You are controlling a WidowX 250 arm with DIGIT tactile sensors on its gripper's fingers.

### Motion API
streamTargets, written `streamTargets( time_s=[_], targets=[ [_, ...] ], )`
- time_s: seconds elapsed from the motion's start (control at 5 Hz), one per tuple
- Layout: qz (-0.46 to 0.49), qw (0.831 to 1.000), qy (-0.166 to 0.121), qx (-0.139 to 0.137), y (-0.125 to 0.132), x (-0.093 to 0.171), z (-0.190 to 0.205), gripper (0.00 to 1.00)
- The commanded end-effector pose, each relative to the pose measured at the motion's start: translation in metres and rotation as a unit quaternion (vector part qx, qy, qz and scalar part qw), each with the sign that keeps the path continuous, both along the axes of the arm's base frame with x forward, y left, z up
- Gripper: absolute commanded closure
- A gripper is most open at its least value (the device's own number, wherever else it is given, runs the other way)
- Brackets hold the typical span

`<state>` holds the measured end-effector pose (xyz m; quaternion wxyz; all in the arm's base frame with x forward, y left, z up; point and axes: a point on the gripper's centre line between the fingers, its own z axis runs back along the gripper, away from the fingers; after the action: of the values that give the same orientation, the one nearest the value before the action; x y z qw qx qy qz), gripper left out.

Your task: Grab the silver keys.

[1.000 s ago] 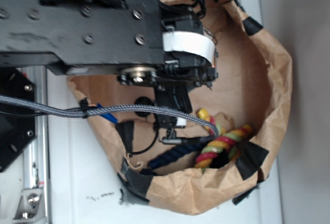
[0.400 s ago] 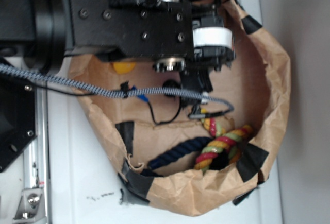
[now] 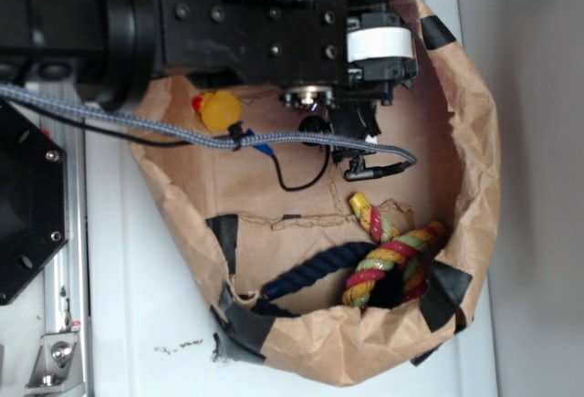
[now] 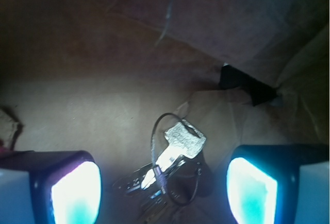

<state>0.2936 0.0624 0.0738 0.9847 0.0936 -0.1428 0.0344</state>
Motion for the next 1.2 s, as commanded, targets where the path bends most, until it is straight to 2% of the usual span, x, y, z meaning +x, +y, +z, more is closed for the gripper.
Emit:
streamTargets(
  time_s=[0.0,0.2,0.6,0.8,1.0],
  targets=[
    [0.016,1.0,-0.019,0.014,0.011,0.002,0.007,0.0],
    [0.015,1.0,-0.019,0.016,0.013,0.005,0.005,0.0],
    [-0.001,1.0,-0.009,-0.003,0.0,0.012,-0.027,0.0],
    [-0.001,1.0,0.004,0.005,0.003,0.012,-0.039,0.0],
    [0.005,1.0,-0.001,0.007,0.005,0.01,-0.039,1.0]
  ],
)
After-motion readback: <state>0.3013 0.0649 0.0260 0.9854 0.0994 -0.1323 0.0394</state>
